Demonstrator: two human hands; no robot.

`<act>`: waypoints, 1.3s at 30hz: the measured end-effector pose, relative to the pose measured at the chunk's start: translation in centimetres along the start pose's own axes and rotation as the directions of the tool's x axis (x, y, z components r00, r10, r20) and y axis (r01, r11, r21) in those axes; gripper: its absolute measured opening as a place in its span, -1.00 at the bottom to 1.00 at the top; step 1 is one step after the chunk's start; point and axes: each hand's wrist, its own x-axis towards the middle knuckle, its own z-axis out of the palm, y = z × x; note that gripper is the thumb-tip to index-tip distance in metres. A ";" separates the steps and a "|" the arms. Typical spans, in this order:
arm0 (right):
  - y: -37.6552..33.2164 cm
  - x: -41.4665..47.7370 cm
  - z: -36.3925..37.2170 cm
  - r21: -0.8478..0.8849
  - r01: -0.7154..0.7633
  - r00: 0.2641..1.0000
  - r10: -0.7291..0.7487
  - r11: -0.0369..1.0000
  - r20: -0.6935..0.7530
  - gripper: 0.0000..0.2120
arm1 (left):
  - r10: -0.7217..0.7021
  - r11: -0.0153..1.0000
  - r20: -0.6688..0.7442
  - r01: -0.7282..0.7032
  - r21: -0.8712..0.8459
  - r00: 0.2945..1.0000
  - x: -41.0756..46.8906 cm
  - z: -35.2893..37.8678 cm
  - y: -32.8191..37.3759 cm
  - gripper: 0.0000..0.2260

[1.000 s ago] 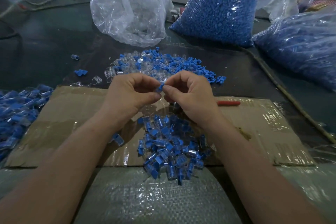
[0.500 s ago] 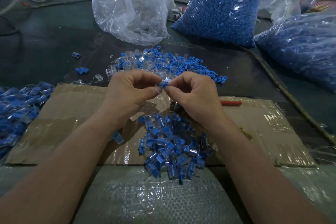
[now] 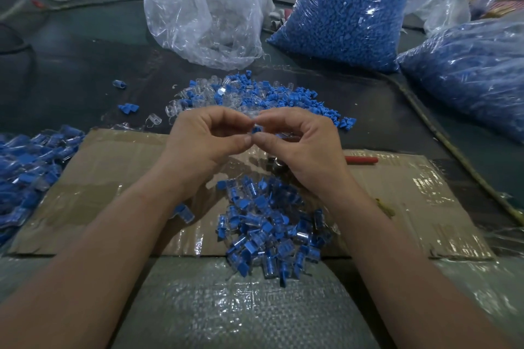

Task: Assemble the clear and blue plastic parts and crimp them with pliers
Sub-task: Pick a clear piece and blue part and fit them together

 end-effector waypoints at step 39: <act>1.0 -0.1 0.2 -0.168 0.297 0.954 -0.301 0.940 0.003 -0.79 | -0.214 0.953 0.096 0.230 -0.198 0.972 0.1 -0.3 0.2 -0.94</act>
